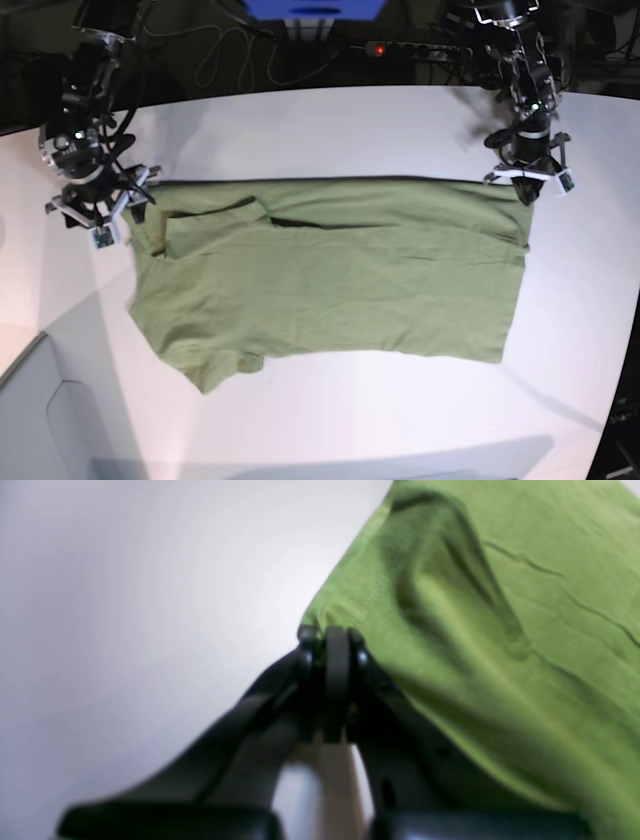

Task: Fold the T-shirt properly
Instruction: 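Drag the shoulder edge with both grippers toward the shirt's middle, then lift and pull the shoulder edge back, then open both grippers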

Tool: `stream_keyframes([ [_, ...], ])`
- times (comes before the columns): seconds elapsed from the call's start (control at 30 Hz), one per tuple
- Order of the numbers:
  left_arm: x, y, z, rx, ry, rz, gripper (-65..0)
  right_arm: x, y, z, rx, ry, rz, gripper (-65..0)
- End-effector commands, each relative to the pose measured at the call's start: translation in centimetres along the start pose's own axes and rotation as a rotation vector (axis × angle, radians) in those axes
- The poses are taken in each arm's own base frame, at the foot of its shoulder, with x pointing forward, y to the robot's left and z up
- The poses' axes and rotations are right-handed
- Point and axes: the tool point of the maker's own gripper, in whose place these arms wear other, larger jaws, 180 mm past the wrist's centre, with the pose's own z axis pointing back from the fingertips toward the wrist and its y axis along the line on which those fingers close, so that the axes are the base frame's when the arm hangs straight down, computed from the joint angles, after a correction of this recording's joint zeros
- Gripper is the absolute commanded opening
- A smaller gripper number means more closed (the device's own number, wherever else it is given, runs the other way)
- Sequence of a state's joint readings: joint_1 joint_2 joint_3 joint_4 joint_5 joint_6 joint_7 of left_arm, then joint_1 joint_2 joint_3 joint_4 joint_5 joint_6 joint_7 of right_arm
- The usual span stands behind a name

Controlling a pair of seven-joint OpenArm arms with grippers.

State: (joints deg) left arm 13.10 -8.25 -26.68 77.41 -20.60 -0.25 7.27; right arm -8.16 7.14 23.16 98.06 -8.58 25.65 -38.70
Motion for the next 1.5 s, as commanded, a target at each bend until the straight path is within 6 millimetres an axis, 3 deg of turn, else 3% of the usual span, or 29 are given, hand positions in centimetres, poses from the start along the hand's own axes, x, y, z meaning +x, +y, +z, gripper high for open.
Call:
stream_keyframes([
  [0.0,0.1,0.2,0.0,0.006,0.009,-0.01,-65.0,1.2,-0.9,0.2,-0.016,-0.044,0.001,-27.5],
  [0.33,-0.1,0.3,0.1,0.008,0.013,-0.011,-65.0,-3.0,-0.1,-1.6,0.031,0.066,-0.057,-30.2],
  [0.43,-0.2,0.5,0.2,0.011,0.015,-0.011,-65.0,-4.1,0.2,-2.0,0.045,0.099,-0.068,-42.6],
  [0.53,-0.6,0.9,0.6,0.018,0.025,-0.014,-65.0,-4.9,1.1,-1.9,0.087,0.114,-0.04,-61.9],
  [0.57,-0.6,0.8,0.6,0.016,0.023,-0.014,-65.0,-5.0,1.3,-1.9,0.099,0.118,-0.03,-65.0],
  [0.67,-0.7,0.9,1.0,0.018,0.027,-0.021,-65.0,-5.1,1.7,-1.6,0.126,0.118,0.003,-64.6],
  [0.77,0.0,0.8,1.6,0.01,0.007,-0.035,-65.0,-3.9,0.8,-0.7,0.107,0.089,0.056,-64.8],
  [1.07,5.9,-1.8,2.8,-0.047,-0.139,-0.077,-65.0,2.7,-1.9,1.6,0.002,-0.062,0.146,-64.8],
  [1.17,6.9,-2.3,3.1,-0.058,-0.167,-0.083,-65.0,3.0,-2.9,1.6,-0.024,-0.026,0.148,-64.8],
  [1.33,6.4,-2.1,2.9,-0.052,-0.153,-0.082,-65.0,2.4,-4.3,2.0,-0.061,-0.004,0.122,-64.8],
  [1.47,6.4,-2.1,3.3,-0.057,-0.154,-0.082,-65.0,3.2,-5.4,2.7,-0.094,-0.035,0.112,-64.8],
])
